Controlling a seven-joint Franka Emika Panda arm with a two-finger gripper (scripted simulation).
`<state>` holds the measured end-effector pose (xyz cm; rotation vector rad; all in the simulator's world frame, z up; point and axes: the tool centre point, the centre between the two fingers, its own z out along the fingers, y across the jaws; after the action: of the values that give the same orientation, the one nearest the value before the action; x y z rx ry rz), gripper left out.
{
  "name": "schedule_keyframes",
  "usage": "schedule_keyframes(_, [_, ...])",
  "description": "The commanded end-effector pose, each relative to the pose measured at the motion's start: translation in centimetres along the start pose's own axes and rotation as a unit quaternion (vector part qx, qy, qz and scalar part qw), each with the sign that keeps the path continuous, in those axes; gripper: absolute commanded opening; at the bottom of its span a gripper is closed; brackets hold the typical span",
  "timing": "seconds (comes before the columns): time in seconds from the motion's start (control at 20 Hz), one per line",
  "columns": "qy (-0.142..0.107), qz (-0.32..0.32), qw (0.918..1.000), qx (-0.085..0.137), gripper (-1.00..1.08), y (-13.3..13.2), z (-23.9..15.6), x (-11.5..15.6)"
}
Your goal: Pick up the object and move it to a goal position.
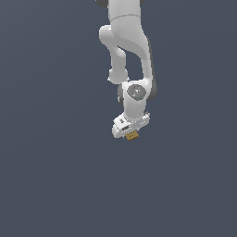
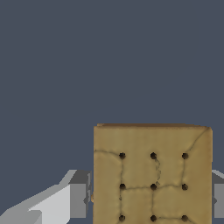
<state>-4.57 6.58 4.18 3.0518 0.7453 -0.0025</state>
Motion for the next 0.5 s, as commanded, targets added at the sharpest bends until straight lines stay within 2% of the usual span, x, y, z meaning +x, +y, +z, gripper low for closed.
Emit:
schedule_keyframes(0.0, [0.001,0.000,1.0000,0.000,-1.00,0.5,-1.5,0.8])
schedule_keyframes(0.45, [0.001,0.000,1.0000,0.001,-1.00,2.7,-8.5,4.4])
